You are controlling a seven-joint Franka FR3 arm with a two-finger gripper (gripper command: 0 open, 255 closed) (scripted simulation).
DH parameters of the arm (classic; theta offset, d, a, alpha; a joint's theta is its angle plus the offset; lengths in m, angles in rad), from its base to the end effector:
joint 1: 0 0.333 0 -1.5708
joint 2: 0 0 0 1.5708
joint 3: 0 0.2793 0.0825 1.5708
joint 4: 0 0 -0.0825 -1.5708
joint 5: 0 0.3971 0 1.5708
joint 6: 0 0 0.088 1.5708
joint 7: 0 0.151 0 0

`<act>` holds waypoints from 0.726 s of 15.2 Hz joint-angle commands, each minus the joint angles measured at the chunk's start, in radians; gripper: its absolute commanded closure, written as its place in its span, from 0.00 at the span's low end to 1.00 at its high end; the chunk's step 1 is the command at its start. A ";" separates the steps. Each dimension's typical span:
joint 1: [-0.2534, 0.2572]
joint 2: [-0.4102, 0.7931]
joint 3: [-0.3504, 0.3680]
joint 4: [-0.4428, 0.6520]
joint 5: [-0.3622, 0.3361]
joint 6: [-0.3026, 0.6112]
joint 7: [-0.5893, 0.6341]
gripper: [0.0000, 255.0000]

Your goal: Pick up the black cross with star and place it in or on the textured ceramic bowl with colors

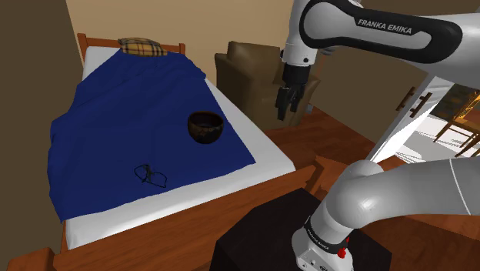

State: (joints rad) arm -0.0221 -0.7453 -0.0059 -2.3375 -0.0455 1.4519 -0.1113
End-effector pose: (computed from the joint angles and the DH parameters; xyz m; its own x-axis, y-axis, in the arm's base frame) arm 0.3357 -0.0169 0.5065 0.9864 0.0801 -0.1435 0.0847 -0.9961 0.0257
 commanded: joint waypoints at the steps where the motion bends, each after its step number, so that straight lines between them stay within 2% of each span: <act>1: 0.000 0.000 0.000 0.000 0.000 0.000 0.000 0.00; 11: 0.049 0.198 0.205 0.012 0.103 0.182 0.260 0.00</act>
State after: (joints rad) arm 0.0217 -0.5837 0.1735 -2.3382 0.0473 1.6095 0.1141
